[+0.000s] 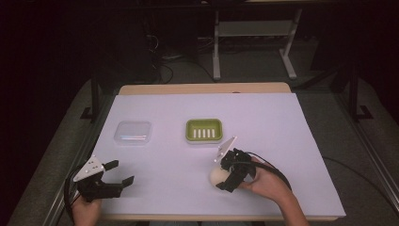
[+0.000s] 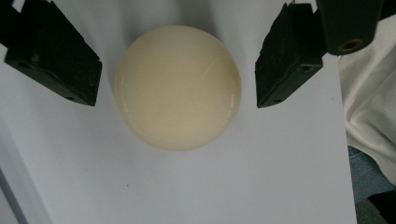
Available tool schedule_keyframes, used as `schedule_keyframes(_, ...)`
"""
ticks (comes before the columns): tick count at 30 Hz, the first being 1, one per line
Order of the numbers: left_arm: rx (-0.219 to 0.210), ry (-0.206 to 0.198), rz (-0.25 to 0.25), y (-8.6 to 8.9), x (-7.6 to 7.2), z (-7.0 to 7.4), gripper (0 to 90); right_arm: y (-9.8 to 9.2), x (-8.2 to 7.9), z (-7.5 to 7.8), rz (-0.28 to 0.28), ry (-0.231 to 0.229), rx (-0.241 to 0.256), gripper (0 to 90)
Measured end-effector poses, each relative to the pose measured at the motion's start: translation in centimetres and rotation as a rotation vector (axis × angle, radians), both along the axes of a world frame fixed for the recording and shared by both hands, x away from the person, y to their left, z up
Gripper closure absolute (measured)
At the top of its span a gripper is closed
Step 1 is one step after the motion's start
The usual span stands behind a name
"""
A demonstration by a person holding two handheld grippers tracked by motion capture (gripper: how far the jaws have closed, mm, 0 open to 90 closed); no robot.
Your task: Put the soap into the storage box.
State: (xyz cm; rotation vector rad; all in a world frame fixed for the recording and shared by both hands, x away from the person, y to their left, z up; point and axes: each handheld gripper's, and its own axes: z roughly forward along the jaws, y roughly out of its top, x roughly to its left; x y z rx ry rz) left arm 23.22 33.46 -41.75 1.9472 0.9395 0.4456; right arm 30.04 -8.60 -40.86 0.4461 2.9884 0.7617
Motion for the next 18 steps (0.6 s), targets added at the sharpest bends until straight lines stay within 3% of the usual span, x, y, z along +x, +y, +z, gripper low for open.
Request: schedule_keyframes(18, 0.007, 0.005, -0.005, 0.0, 0.0, 0.0, 13.0, 1.2, 0.5, -1.4, 0.010, 0.038, -0.071, 14.7)
